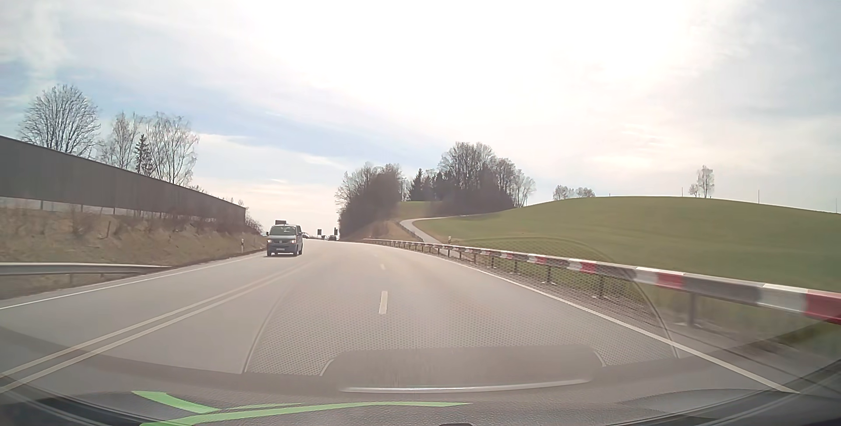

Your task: Follow the waypoints while adhering to traffic rules and regulations

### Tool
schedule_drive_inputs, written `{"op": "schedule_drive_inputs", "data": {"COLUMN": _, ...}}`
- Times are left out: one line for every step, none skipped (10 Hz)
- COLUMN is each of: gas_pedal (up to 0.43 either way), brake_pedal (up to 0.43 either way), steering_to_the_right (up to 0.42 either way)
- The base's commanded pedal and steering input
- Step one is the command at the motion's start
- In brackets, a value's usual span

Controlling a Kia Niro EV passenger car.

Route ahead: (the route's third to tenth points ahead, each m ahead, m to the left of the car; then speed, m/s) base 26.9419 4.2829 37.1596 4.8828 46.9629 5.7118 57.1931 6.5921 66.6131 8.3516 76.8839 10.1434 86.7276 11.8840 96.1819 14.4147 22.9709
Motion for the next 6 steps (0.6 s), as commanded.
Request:
{"op": "schedule_drive_inputs", "data": {"gas_pedal": 0.189, "brake_pedal": 0.0, "steering_to_the_right": -0.019}}
{"op": "schedule_drive_inputs", "data": {"gas_pedal": 0.189, "brake_pedal": 0.0, "steering_to_the_right": -0.019}}
{"op": "schedule_drive_inputs", "data": {"gas_pedal": 0.189, "brake_pedal": 0.0, "steering_to_the_right": -0.019}}
{"op": "schedule_drive_inputs", "data": {"gas_pedal": 0.189, "brake_pedal": 0.0, "steering_to_the_right": -0.019}}
{"op": "schedule_drive_inputs", "data": {"gas_pedal": 0.189, "brake_pedal": 0.0, "steering_to_the_right": -0.019}}
{"op": "schedule_drive_inputs", "data": {"gas_pedal": 0.189, "brake_pedal": 0.0, "steering_to_the_right": -0.019}}
